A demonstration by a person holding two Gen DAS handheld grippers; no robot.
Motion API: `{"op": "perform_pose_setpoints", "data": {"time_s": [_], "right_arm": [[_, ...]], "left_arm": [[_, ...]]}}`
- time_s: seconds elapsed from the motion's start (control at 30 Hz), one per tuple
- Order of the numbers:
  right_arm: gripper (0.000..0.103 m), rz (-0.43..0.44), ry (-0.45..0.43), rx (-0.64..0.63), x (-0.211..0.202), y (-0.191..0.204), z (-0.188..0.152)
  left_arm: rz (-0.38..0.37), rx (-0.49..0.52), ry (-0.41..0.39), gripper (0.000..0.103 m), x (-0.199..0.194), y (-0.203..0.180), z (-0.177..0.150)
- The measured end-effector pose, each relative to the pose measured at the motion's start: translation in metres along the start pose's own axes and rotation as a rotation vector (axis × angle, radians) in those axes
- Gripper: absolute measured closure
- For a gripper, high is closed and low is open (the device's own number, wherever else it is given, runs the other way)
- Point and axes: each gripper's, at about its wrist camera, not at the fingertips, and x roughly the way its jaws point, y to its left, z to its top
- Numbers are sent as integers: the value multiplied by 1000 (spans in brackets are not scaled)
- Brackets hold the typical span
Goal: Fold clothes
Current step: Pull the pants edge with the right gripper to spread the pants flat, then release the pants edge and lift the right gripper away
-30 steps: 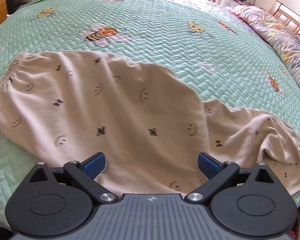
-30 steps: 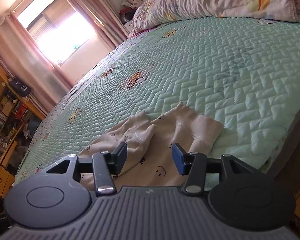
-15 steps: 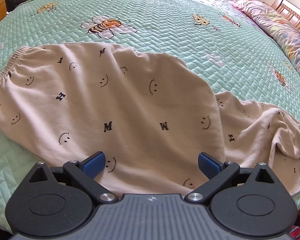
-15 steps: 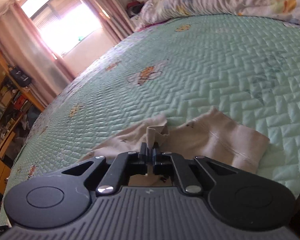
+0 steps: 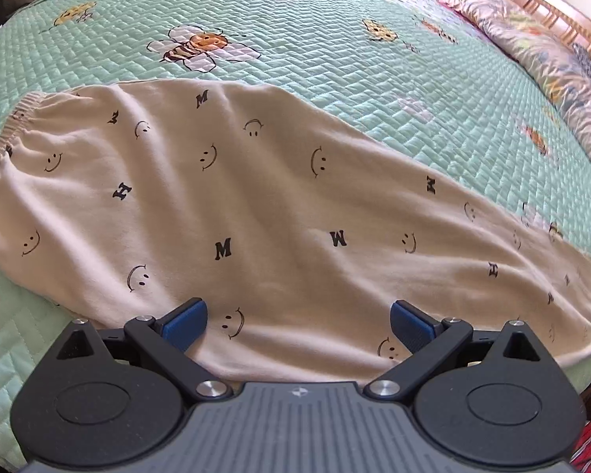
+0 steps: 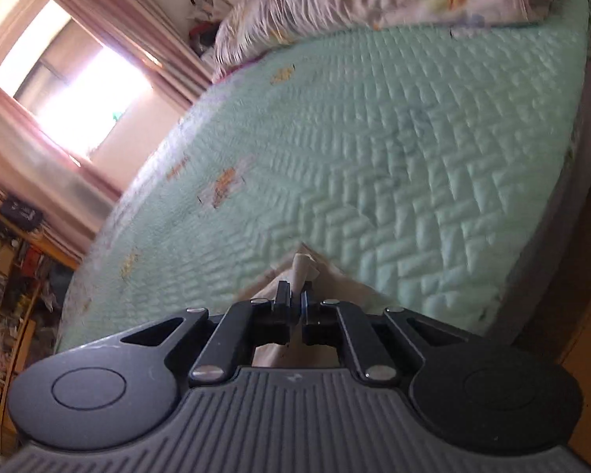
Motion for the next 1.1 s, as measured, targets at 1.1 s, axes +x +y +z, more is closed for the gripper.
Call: {"op": "perform_pose_setpoints", "data": {"time_s": [1.1], "right_arm": [[99, 17, -92, -131, 19, -9, -3]], "left_arm": [[54, 29, 7, 1, 5, -3, -1]]}}
